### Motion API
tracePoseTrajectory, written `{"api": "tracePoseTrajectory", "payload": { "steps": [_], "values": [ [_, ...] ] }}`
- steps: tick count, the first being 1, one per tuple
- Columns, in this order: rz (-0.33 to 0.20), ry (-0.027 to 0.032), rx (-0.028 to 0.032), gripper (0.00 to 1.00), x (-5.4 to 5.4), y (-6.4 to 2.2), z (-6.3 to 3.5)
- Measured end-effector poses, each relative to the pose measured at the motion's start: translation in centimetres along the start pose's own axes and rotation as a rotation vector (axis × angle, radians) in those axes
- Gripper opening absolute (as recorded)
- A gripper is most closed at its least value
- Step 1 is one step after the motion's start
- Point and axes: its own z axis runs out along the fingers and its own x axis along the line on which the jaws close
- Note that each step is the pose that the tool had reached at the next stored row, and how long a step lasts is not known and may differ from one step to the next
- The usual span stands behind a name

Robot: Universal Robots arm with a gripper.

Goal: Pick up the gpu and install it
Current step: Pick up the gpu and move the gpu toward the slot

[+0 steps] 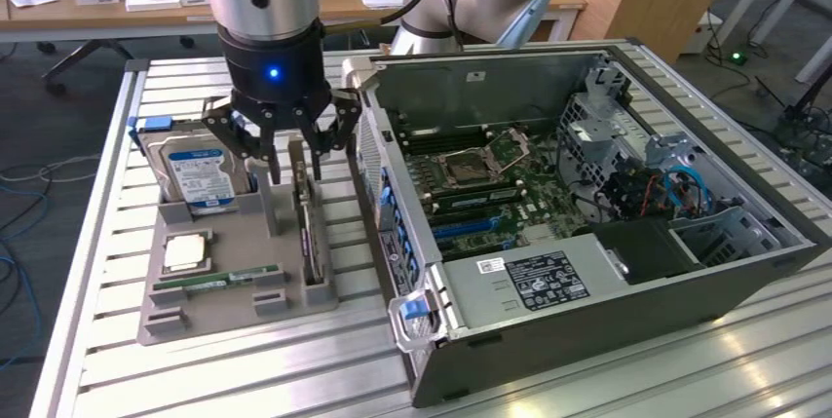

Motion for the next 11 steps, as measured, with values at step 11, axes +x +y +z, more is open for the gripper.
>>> {"api": "tracePoseTrajectory", "payload": {
  "steps": [11],
  "values": [
    [0.0,-0.0001,-0.0001,0.47,0.01,-0.01,0.32]
  ]
}}
